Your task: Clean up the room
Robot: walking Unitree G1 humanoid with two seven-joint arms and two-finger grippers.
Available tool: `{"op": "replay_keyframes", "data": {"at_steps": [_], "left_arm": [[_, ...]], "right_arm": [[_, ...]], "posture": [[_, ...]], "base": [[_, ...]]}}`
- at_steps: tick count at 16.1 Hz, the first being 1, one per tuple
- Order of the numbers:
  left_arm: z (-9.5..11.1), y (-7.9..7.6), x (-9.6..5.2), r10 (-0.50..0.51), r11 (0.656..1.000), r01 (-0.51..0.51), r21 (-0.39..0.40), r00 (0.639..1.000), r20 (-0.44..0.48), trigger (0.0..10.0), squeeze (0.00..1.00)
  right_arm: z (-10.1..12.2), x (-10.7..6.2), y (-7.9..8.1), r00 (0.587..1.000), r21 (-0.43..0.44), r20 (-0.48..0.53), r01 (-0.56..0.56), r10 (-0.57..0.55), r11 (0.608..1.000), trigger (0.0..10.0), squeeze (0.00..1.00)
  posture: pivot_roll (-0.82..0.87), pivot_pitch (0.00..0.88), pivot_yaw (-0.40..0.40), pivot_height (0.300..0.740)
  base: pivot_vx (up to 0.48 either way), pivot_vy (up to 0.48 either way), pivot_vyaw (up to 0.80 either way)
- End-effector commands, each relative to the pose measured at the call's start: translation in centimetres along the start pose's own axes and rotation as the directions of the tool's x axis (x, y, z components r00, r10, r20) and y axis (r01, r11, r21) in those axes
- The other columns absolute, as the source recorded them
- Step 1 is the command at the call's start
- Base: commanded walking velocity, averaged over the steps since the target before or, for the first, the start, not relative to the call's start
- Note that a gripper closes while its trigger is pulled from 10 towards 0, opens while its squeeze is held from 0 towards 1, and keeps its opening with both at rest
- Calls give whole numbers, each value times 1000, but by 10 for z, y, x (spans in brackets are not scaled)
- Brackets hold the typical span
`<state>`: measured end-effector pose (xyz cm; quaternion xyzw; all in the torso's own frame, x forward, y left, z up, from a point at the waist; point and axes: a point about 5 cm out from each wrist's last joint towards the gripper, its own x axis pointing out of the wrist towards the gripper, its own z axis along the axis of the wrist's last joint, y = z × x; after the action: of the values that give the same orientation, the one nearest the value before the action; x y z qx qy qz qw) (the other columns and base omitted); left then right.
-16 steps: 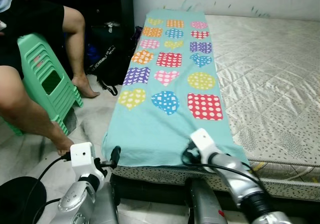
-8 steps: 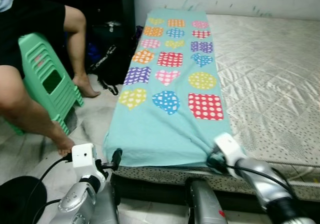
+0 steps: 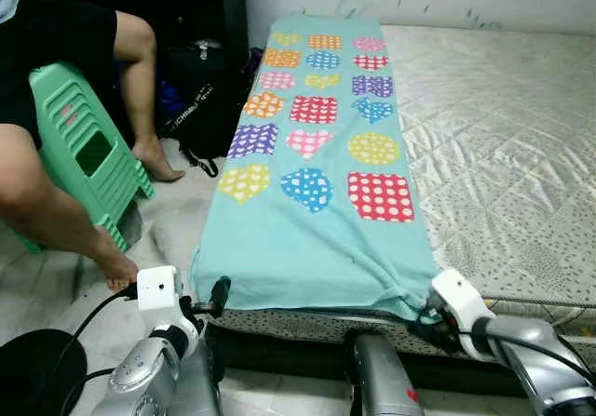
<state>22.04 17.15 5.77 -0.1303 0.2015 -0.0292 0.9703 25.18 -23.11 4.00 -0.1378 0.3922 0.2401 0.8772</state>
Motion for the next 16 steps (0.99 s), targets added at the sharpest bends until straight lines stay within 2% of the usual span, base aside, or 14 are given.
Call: {"op": "replay_keyframes", "data": {"at_steps": [1, 2, 3, 4, 5, 8, 9, 10, 11, 14, 16], "left_arm": [[4, -2, 0, -17, 1000, 17, 8, 1000, 4, 10000, 0], [4, -2, 0, -22, 1000, 22, 10, 1000, 1, 10000, 0], [4, -2, 0, -22, 1000, 22, 10, 1000, 0, 10000, 0], [4, -3, 0, -24, 1000, 24, 11, 1000, 1, 10000, 0], [4, -3, 0, -27, 1000, 27, 11, 1000, 2, 10000, 0], [5, -5, 1, -35, 999, 35, 12, 999, 6, 10000, 0], [6, -6, 1, -36, 999, 36, 10, 999, 20, 10000, 0], [7, -6, 1, -35, 999, 35, 9, 999, 25, 10000, 0], [7, -7, 1, -37, 999, 37, 10, 999, 26, 10000, 0], [7, -7, 1, -38, 999, 38, 11, 999, 29, 10000, 0], [7, -7, 1, -36, 999, 36, 12, 999, 31, 10000, 0]], "right_arm": [[22, -3, -2, 994, 34, 105, 29, -33, 999, 10000, 0], [44, -2, 0, 974, 101, 215, 45, -66, 994, 10000, 0], [46, -3, 1, 972, 108, 226, 42, -65, 993, 10000, 0], [57, -3, 2, 952, 154, 287, 62, -104, 986, 10000, 0], [70, -3, 4, 921, 191, 362, 78, -144, 978, 10000, 0], [92, -7, 12, 810, 219, 532, 151, -248, 964, 10000, 0], [97, -9, 16, 773, 180, 577, 192, -262, 965, 10000, 0], [97, -6, 20, 769, 133, 582, 231, -265, 964, 10000, 0], [96, 1, 22, 783, 114, 562, 248, -268, 962, 10000, 0], [84, 19, 20, 843, 70, 464, 273, -273, 960, 10000, 0], [68, 27, 14, 891, -52, 361, 313, -274, 948, 10000, 0]], "posture": [[-75, 8, -8, 526], [-72, 6, -6, 526], [-73, 5, -4, 526], [-73, 5, -3, 526], [-74, 3, -2, 526], [-73, 1, -2, 526], [-71, 1, 0, 526], [-71, 1, 0, 526], [-68, 2, -2, 526], [-66, 1, -2, 526], [-64, 0, -3, 526]], "base": [[0, 0, 0], [0, 0, 0], [0, 0, 0], [0, 0, 0], [0, 0, 0], [0, 0, 0], [0, 0, 0], [0, 0, 0], [0, 0, 0], [0, 0, 0], [0, 0, 0]]}}
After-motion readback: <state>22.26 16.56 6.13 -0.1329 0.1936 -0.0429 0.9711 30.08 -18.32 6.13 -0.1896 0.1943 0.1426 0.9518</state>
